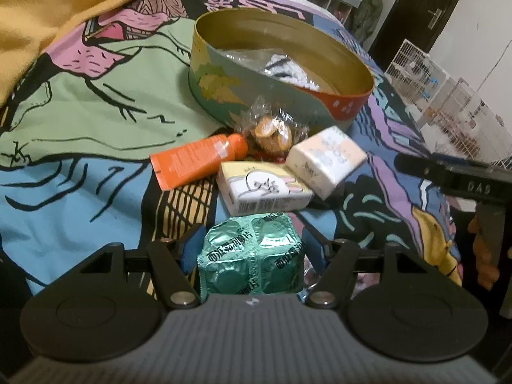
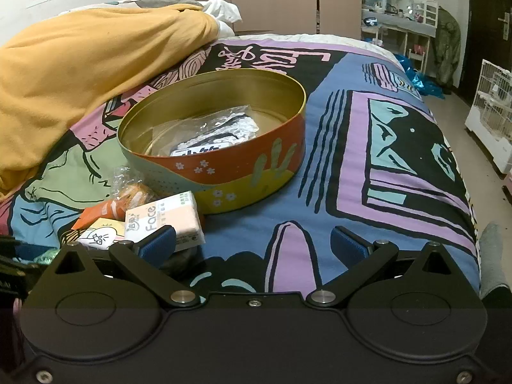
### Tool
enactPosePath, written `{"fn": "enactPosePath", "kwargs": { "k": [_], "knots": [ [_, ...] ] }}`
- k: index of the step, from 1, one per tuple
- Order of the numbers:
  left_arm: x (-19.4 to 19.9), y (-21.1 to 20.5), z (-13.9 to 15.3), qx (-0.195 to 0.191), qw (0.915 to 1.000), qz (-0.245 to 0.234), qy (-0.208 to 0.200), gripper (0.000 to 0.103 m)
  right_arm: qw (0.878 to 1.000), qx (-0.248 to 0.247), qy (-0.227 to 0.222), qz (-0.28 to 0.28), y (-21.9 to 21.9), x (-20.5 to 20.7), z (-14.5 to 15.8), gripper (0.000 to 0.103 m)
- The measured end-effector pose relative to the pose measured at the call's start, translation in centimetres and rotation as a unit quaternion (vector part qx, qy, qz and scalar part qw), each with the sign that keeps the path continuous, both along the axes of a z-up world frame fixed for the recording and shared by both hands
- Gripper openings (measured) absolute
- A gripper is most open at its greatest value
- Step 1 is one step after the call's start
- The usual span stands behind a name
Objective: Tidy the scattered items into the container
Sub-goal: 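Close the left gripper on the green packet and lift it over the tin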
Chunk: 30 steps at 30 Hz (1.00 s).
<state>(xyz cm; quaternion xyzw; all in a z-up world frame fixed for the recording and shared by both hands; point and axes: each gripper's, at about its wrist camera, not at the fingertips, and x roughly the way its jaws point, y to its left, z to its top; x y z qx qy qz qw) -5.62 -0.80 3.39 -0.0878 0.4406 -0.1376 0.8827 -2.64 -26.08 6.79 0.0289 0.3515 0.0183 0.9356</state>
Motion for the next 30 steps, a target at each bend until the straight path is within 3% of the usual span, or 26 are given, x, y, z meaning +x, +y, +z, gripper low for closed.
{"fn": "enactPosePath", "kwargs": {
  "k": [11, 30],
  "knots": [
    [0.9, 0.1, 3.3, -0.008, 0.9992, 0.000, -0.040, 0.068, 1.000, -0.001, 0.010, 0.017, 0.5, 0.2, -0.3, 0.103],
    [4.2, 0.0, 8.1, 0.015, 0.9945, -0.012, -0.103, 0.068, 0.999, 0.013, 0.037, 0.027, 0.6, 0.5, -0.9, 0.103]
  ]
}}
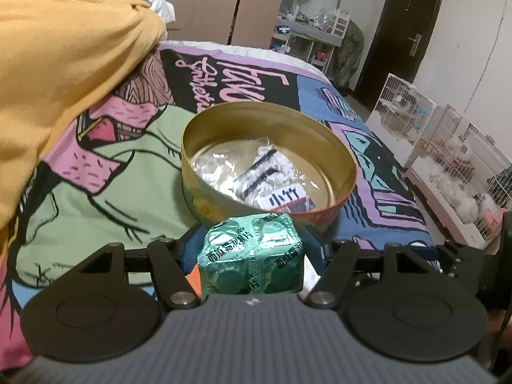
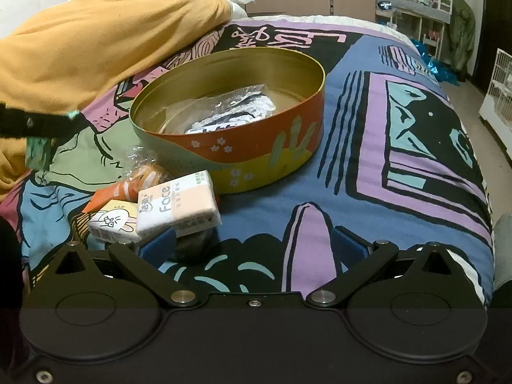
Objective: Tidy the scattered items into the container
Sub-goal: 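Close the left gripper on the green packet and lift it over the tin, then lower the green packet into the tin and open the left gripper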
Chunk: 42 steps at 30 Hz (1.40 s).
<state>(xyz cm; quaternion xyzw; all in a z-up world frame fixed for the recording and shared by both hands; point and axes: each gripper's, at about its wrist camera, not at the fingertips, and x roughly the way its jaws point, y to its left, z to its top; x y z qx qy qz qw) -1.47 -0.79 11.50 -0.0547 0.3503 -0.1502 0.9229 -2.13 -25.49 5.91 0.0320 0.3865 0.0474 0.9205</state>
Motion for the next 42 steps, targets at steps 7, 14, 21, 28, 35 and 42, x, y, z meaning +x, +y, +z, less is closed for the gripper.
{"fn": "enactPosePath", "kwargs": {
  "k": [7, 14, 21, 28, 35, 42],
  "knots": [
    [1.3, -1.0, 1.2, 0.004, 0.9998, -0.012, -0.015, 0.068, 1.000, -0.002, 0.005, 0.005, 0.2, 0.1, -0.2, 0.103],
    [2.5, -2.1, 3.1, 0.006, 0.9989, -0.027, -0.038, 0.068, 1.000, -0.002, 0.008, 0.006, 0.3, 0.3, -0.4, 0.103],
    [3.8, -2.9, 4.4, 0.011, 0.9980, -0.034, -0.052, 0.068, 1.000, -0.002, 0.010, 0.009, 0.4, 0.3, -0.5, 0.103],
    [5.6, -3.9, 5.1, 0.018, 0.9974, -0.040, -0.058, 0.068, 1.000, -0.003, 0.011, 0.012, 0.5, 0.3, -0.5, 0.103],
    [7.6, -4.7, 5.2, 0.022, 0.9976, -0.041, -0.052, 0.068, 1.000, -0.002, 0.011, 0.013, 0.5, 0.3, -0.5, 0.103],
    [9.6, -5.8, 5.3, 0.036, 0.9973, -0.040, -0.050, 0.068, 1.000, -0.001, 0.012, 0.019, 0.8, 0.5, -0.5, 0.103]
  ]
}}
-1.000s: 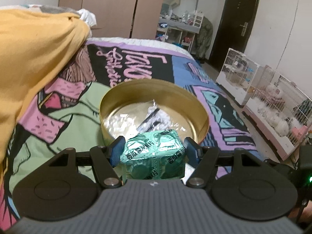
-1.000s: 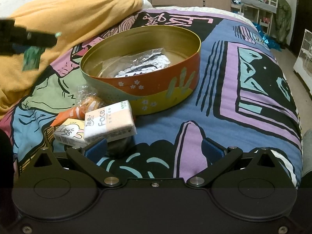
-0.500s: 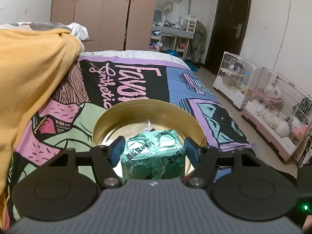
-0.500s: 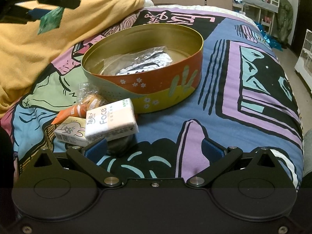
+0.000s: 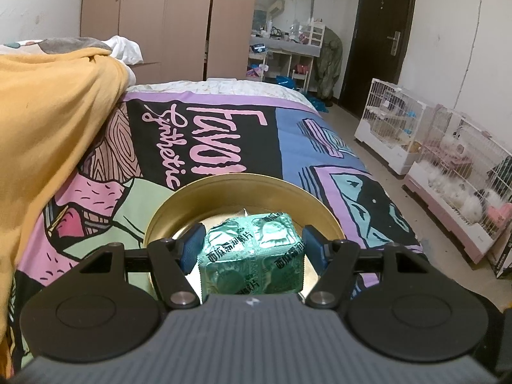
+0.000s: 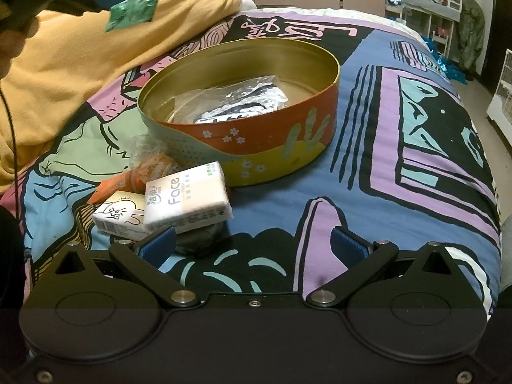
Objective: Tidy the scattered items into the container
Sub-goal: 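Lower the green packet into the tin and open the left gripper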
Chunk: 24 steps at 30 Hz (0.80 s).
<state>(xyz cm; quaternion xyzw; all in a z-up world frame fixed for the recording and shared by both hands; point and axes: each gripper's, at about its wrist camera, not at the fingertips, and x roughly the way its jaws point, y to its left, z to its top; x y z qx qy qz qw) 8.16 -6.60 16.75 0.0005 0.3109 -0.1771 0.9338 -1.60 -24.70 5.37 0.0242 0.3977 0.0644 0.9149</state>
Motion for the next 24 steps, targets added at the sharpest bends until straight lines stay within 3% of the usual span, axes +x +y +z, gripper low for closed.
{"fn": "enactPosePath", "kwargs": {
  "k": [18, 24],
  "knots": [
    [4.1, -3.0, -1.7, 0.048, 0.9986, 0.011, 0.019, 0.068, 1.000, 0.015, -0.001, -0.011, -0.6, 0.4, 0.0, 0.103],
    [5.7, -3.5, -2.0, 0.043, 0.9984, 0.034, 0.015, 0.070, 1.000, 0.017, 0.001, -0.014, -0.7, 0.6, -0.1, 0.103]
  ]
}}
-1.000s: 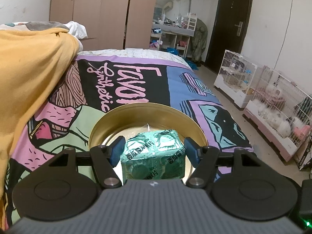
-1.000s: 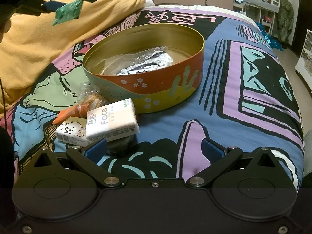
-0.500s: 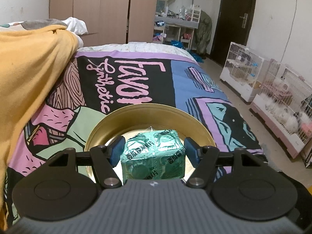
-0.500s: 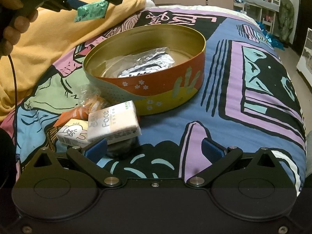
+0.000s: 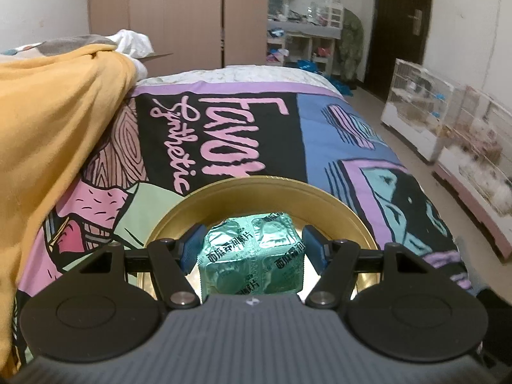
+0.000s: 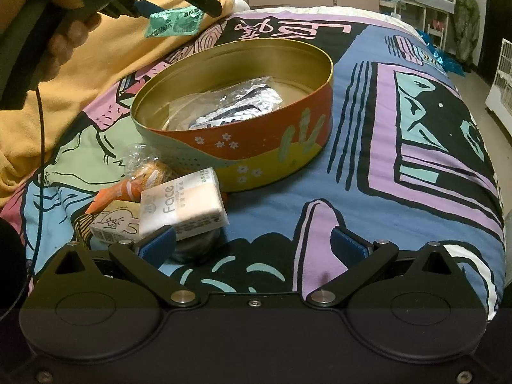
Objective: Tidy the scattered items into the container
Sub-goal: 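Lower the green packet into the tin and open the left gripper, then move the right gripper toward the white 'Face' tissue pack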
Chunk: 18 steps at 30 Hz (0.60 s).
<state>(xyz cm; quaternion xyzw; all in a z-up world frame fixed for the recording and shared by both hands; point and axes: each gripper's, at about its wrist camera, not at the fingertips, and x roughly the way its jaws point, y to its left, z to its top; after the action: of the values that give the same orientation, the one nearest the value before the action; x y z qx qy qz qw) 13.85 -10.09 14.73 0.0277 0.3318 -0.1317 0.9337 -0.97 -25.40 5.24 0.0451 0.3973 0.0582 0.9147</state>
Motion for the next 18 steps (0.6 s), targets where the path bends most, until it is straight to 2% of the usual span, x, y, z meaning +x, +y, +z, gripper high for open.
{"fn": "enactPosePath", "kwargs": {
  "k": [2, 4, 6, 9, 18],
  "knots": [
    [0.6, 0.4, -0.1, -0.017, 0.9998, 0.009, 0.004, 0.077, 1.000, 0.001, 0.001, -0.002, -0.1, 0.0, 0.0, 0.103],
    [1.0, 0.7, -0.2, -0.024, 0.9996, 0.014, 0.011, 0.080, 1.000, 0.001, 0.001, -0.004, -0.1, 0.1, -0.1, 0.103],
    [1.2, 1.1, -0.3, -0.029, 0.9993, 0.014, 0.017, 0.103, 1.000, 0.002, 0.001, -0.005, -0.2, 0.1, -0.1, 0.103],
    [0.6, 1.6, -0.4, -0.034, 0.9993, 0.016, 0.000, 0.103, 1.000, -0.001, 0.003, -0.003, -0.1, 0.2, -0.2, 0.103],
    [-0.8, 3.8, -1.5, -0.070, 0.9971, 0.014, 0.026, 0.103, 1.000, -0.005, 0.006, -0.003, 0.0, 0.3, -0.5, 0.103]
  ]
}}
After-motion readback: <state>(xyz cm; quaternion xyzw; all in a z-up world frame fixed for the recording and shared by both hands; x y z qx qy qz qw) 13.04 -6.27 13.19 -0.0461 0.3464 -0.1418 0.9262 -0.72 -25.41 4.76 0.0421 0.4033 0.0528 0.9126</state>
